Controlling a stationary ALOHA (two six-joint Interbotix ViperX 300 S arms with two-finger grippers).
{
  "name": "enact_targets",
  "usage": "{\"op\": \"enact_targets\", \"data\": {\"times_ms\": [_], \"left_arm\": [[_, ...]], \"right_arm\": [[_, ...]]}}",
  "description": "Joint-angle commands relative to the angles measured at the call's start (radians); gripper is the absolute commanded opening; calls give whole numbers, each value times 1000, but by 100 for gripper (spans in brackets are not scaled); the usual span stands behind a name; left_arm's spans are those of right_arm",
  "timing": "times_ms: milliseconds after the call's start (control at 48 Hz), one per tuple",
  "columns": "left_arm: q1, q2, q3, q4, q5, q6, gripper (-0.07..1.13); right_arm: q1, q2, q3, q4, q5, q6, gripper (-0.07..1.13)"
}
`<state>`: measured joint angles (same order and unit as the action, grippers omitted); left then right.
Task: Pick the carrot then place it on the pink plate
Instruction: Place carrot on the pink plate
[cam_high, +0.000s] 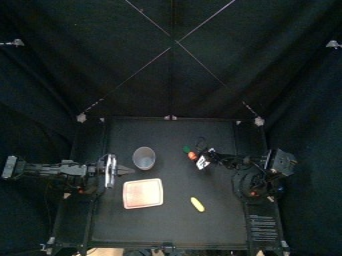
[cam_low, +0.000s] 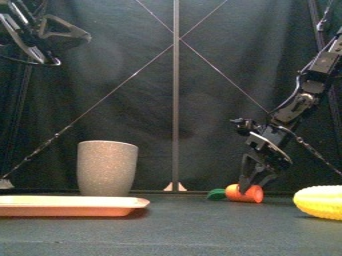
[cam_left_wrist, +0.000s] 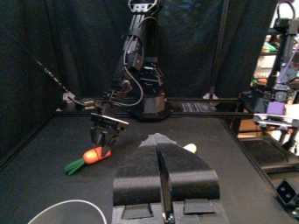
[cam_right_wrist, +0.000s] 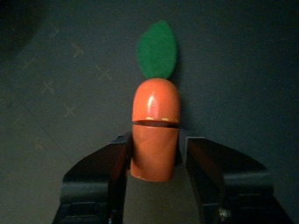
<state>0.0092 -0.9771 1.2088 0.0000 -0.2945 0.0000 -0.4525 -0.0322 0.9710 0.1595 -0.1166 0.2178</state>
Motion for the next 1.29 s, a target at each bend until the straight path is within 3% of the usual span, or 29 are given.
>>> {"op": "enact_targets", "data": {"times_ms": [21, 188, 479, 646, 1104, 1292], "left_arm": [[-2, 0, -15, 3, -5, 0, -3], [-2, 0, -17, 3, -5, 0, -3], [-2, -5, -17, 3, -5, 2, -3], [-2, -25, -17, 5, -5, 2, -3], [-2, -40, -15, 9, -5, 0, -3], [-2, -41, -14, 9, -3, 2, -3]], "right_arm": [[20, -6, -28, 5, -3, -2, 56], [104, -38, -81, 11, 6, 0, 52], [354, -80, -282, 28, 21, -2, 52], [453, -15, -397, 18, 12, -5, 52], [523, 347, -710, -43, 23, -8, 54], [555, 397, -752, -54, 25, -3, 68]]}}
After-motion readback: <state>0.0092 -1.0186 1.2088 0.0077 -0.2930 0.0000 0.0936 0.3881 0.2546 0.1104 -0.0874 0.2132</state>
